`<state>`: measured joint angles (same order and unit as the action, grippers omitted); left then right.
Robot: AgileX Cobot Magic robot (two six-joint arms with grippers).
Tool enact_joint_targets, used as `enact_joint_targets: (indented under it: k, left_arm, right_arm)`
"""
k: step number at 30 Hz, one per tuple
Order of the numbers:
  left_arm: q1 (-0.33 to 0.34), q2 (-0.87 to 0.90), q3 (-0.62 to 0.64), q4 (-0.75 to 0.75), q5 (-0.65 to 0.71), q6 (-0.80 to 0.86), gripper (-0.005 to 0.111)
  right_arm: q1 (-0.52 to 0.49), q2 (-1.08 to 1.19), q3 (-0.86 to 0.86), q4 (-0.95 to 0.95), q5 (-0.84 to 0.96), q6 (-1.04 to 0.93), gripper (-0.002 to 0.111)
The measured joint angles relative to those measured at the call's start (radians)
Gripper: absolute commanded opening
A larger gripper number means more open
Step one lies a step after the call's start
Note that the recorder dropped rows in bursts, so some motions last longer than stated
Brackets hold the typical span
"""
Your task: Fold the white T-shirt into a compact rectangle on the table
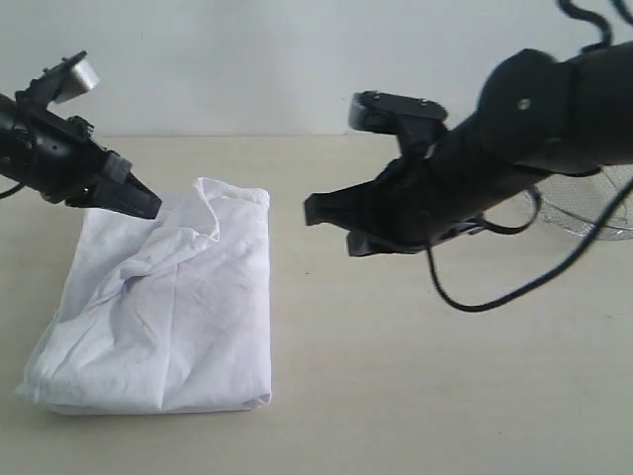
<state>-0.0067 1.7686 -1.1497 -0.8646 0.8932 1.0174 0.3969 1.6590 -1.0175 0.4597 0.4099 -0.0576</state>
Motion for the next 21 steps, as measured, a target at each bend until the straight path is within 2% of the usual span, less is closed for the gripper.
enact_joint_targets:
  k: [3, 5, 10, 15, 21]
  left_arm:
    - [-0.036, 0.037, 0.0, 0.0, -0.061, 0.033, 0.054]
    - [-0.064, 0.063, 0.0, 0.0, -0.105, 0.04, 0.062]
    - [-0.125, 0.121, 0.0, -0.002, -0.214, 0.065, 0.062]
    - [-0.18, 0.154, 0.0, -0.002, -0.306, 0.112, 0.062]
    - [-0.197, 0.171, 0.0, 0.018, -0.394, 0.119, 0.062]
  right_arm:
    - [-0.076, -0.074, 0.063, 0.0, 0.0, -0.029, 0.0]
    - [-0.123, -0.116, 0.093, 0.0, 0.0, -0.047, 0.0]
    - [-0.199, -0.167, 0.118, 0.0, 0.017, -0.093, 0.0]
    - [-0.21, -0.17, 0.122, 0.0, 0.023, -0.11, 0.0]
    - [-0.21, -0.17, 0.122, 0.0, 0.023, -0.124, 0.0]
